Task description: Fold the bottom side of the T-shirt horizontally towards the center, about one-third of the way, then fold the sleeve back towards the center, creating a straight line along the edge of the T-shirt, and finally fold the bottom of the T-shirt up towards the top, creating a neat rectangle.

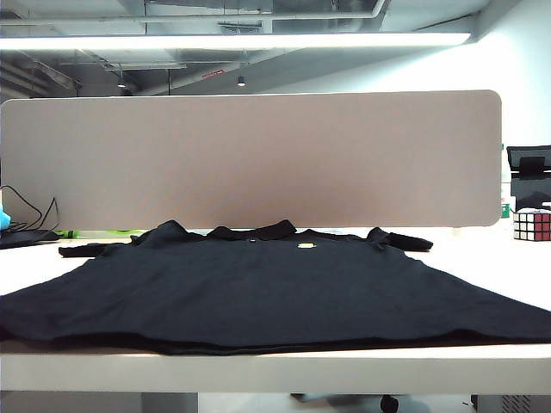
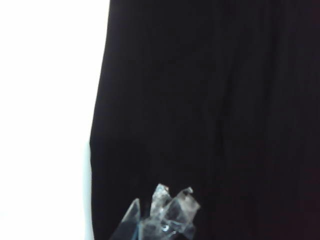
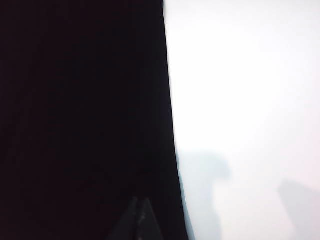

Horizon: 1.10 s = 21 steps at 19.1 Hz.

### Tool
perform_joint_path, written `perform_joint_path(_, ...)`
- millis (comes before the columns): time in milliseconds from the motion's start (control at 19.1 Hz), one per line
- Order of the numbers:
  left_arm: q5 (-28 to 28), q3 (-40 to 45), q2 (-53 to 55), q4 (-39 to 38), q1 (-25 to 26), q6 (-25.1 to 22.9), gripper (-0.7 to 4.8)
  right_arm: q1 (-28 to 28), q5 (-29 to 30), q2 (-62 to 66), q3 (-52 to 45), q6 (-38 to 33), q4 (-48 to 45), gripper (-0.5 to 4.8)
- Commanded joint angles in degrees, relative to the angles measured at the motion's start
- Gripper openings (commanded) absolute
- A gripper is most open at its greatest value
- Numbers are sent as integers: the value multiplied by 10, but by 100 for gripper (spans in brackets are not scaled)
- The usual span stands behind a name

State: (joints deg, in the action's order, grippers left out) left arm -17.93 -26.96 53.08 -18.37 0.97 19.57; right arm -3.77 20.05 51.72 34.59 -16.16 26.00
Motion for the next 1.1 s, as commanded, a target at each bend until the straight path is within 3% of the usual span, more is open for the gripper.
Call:
perform_joint_path(52, -25, -23, 46, -71, 0, -51, 20, 0, 26, 89, 66, 53, 83, -5)
perform_joint_path(105, -24, -22, 55, -88, 0, -57, 67, 0, 33, 120, 83, 60, 96, -5)
perform_joint_path(261, -26, -22, 59, -130, 21, -61, 112, 0, 45, 162, 96, 79, 115, -3)
perform_joint_path(366, -31, -22, 59, -152, 45, -63, 186, 0, 47, 181, 96, 95, 123, 5)
perform_joint_path(575, -71, -22, 65, -152, 70, -69, 195, 0, 47, 217, 96, 117, 130, 132)
perform_joint_path(679, -80, -22, 80, -151, 70, -70, 198, 0, 47, 239, 96, 117, 127, 154)
perform_joint_path(784, -102, -22, 108, -150, 70, -71, 251, 0, 51, 263, 96, 118, 127, 190)
perform_joint_path(836, -111, -22, 122, -150, 70, -72, 251, 0, 56, 275, 96, 120, 127, 214)
perform_joint_path(1097, -114, -22, 156, -145, 70, -76, 251, 0, 60, 318, 96, 119, 115, 224)
